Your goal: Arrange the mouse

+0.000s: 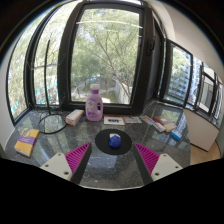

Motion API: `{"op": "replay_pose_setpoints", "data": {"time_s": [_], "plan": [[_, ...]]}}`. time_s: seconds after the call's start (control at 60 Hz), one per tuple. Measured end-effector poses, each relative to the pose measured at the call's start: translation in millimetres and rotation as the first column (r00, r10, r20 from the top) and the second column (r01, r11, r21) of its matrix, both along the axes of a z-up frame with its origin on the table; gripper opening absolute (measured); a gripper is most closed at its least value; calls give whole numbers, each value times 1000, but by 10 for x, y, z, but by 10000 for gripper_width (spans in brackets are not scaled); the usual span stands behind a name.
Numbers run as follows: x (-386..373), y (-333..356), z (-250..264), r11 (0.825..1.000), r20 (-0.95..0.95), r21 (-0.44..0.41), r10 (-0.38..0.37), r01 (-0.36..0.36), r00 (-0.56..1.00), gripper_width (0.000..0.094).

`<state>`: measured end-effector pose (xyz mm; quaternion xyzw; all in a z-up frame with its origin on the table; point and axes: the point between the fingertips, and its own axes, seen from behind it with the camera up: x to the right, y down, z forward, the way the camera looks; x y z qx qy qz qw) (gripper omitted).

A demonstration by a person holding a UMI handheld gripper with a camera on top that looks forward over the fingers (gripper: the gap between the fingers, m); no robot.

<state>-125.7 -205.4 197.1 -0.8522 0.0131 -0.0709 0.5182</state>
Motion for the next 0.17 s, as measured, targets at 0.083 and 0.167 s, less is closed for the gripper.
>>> {"op": "replay_pose_setpoints", "data": {"time_s": [0.083,0.167], "plan": [[-30,-40,9,1000,3,5,0,0,1000,850],[-38,-64,4,1000,7,0,-1,1,1000,851]]}}
